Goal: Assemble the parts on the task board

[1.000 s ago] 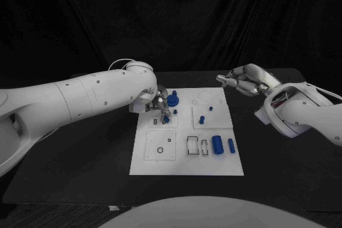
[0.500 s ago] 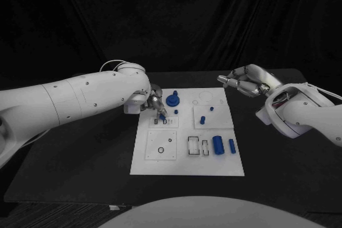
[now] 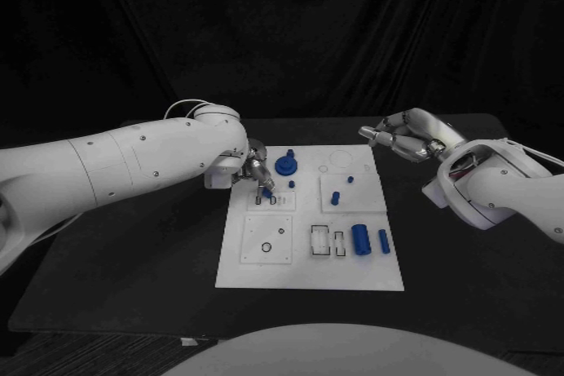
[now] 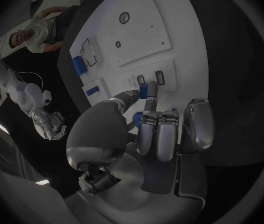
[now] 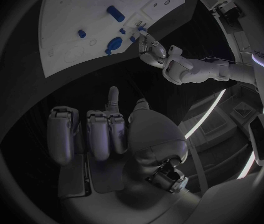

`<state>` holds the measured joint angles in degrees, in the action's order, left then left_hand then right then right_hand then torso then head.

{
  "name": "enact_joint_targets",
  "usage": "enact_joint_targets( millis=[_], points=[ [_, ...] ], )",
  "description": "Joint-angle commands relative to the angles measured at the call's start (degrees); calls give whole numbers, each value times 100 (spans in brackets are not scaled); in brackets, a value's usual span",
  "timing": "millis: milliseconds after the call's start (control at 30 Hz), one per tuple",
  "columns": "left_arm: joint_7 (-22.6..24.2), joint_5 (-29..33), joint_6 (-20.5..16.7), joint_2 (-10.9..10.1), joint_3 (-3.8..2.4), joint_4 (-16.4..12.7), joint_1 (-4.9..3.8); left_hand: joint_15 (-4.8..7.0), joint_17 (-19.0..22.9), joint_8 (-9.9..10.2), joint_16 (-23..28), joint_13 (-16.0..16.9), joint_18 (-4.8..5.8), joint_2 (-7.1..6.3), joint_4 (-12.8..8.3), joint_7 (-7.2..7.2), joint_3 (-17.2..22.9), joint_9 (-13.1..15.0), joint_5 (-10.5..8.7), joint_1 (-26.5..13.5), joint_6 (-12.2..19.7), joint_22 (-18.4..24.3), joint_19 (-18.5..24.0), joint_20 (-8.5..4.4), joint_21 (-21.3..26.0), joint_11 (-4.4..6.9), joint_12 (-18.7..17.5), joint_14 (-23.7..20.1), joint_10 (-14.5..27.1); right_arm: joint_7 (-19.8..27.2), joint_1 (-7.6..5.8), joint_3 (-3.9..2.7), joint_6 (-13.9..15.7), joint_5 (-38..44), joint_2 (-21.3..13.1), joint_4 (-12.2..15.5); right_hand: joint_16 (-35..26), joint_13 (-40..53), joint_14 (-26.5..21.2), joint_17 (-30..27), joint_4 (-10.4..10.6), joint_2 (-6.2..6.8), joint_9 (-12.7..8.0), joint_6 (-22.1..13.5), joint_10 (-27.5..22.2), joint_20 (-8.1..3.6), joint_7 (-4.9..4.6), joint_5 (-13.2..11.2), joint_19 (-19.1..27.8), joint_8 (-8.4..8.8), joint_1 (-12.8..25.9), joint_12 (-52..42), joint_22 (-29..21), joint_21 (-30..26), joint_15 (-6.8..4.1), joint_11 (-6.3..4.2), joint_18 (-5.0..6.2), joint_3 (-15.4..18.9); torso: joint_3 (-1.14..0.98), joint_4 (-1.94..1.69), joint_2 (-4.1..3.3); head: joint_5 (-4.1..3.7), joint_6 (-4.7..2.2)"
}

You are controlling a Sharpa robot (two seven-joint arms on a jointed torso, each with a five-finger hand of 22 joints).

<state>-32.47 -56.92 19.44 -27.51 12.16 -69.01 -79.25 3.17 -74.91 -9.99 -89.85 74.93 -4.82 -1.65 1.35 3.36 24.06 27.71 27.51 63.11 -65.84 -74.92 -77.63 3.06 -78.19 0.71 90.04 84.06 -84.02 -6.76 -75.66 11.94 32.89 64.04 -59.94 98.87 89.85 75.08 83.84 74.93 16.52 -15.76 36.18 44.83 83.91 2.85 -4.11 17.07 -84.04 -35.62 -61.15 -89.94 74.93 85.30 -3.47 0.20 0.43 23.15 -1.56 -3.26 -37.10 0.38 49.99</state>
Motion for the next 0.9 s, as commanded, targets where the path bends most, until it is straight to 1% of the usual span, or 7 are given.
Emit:
enact_joint_targets(
  millis=[33, 100, 400, 633, 800, 900],
  points=[
    [-74, 13, -29, -19, -5, -49, -8, 34, -1509, -24, -15, 1507, 59, 37, -117, -61, 164, 8, -15, -22, -32, -149, -35, -6, 28, 34, -4, 594, -598, -101, 17, -3, -46, -6, 1, -2, -9, 1492, 607, 1471, 6, -17, 6, 3, 609, -15, 35, 23, -273, -32, -57, -6, 1303, -31, -30, -49, 107, -24, 0, 1, 0, 12, 1],
    [-97, 13, -42, -45, -5, -90, -8, 35, -1509, -24, -15, 1507, 60, 34, -127, -63, 176, 12, -19, -20, -28, -154, -39, -7, 26, 35, -4, 594, -598, -107, 24, -3, -49, -6, 1, -4, -9, 1492, 607, 1471, 6, -17, 6, 3, 609, -15, 35, 23, -273, -32, -57, -6, 1303, -31, -30, -49, 107, -24, -2, 3, -2, 18, 1],
    [-160, 13, -163, -127, -4, -224, -7, 38, -1509, -21, -15, 1507, 58, 54, -102, -54, 219, 28, -53, -88, -9, -149, -35, -11, 41, 33, -4, 594, -598, -112, 34, -3, -52, -6, -1, -1, -13, 1492, 605, 1465, 4, -18, 5, 3, 609, -15, 35, 28, -271, -32, -65, -6, 1301, -35, -30, -49, 108, -25, 3, 3, -5, 37, 1],
    [-150, 13, -296, -165, -3, -293, -5, 37, -1509, -18, -15, 1507, 59, 62, -84, -51, 235, 35, -70, -125, 0, -152, -38, -11, 44, 30, -4, 594, -598, -116, 35, -3, -45, -6, -5, 0, -15, 1492, 604, 1461, 5, -18, 5, 3, 609, -16, 35, 28, -268, -33, -66, -6, 1300, -40, -30, -49, 110, -24, 3, -2, 0, 9, 1],
    [-127, 13, -379, -167, -3, -319, -5, 37, -1509, -17, -15, 1507, 57, 64, -79, -51, 239, 38, -80, -137, 3, -146, -32, -11, 51, 30, -4, 594, -598, -118, 36, -3, -40, -6, -7, 0, -15, 1492, 604, 1461, 5, -18, 5, 3, 609, -16, 35, 28, -268, -33, -66, -6, 1300, -40, -30, -49, 110, -24, 2, 1, 0, 13, 1],
    [-164, 209, -377, -159, -2, -321, -4, 37, -1509, -17, -15, 1507, 55, 77, -77, -53, 255, 43, -93, -143, 6, -139, -26, -11, 61, 31, -4, 594, -598, -117, 38, -3, -36, -6, -8, -2, -21, 1492, 602, 1453, 6, -20, 5, 4, 609, -16, 35, 30, -264, -34, -68, -6, 1297, -45, -30, -49, 111, -23, 2, 0, -4, 17, 1]
  ],
)
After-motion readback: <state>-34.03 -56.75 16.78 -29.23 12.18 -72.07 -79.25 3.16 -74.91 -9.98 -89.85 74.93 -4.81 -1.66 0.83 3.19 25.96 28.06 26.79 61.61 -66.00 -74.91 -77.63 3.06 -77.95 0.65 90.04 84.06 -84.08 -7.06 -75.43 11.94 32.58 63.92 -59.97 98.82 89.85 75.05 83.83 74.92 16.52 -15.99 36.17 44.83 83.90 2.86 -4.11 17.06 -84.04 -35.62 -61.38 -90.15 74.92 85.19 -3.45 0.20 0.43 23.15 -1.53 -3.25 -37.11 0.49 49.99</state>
